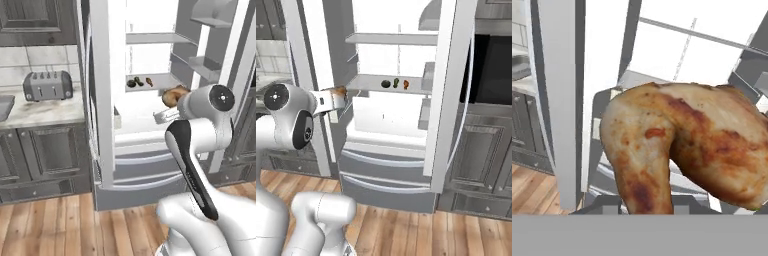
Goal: Place one squash and one chicken drumstick in each tupperware on the nearby counter, to pack two identical lunches.
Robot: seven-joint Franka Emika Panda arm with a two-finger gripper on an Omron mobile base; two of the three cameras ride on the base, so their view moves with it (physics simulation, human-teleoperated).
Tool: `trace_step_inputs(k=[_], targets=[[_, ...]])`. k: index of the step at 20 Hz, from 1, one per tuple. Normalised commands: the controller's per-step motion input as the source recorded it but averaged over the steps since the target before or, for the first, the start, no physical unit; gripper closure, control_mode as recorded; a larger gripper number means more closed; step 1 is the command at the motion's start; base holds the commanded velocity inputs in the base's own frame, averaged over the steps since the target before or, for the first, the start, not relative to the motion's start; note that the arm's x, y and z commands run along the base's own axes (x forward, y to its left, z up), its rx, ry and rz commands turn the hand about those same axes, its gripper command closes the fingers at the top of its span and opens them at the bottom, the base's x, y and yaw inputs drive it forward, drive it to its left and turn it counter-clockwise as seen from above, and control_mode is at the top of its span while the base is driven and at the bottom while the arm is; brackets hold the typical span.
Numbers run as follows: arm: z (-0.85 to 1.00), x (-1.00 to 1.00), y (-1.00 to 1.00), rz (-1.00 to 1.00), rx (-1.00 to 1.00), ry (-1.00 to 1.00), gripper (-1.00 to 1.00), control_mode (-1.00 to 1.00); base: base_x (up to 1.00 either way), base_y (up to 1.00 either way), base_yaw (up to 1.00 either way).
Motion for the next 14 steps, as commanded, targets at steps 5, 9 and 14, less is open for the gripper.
trace_step_inputs(k=[5, 9, 14], targets=[[0.00, 0.00, 0.00, 0.00, 0.00, 0.00, 1.00, 1.00, -0.49, 1.00, -0.09], [0.00, 0.00, 0.00, 0.00, 0.00, 0.00, 1.00, 1.00, -0.31, 1.00, -0.12], [0.00, 0.00, 0.00, 0.00, 0.00, 0.00, 1.00, 1.00, -0.05, 1.00, -0.13]])
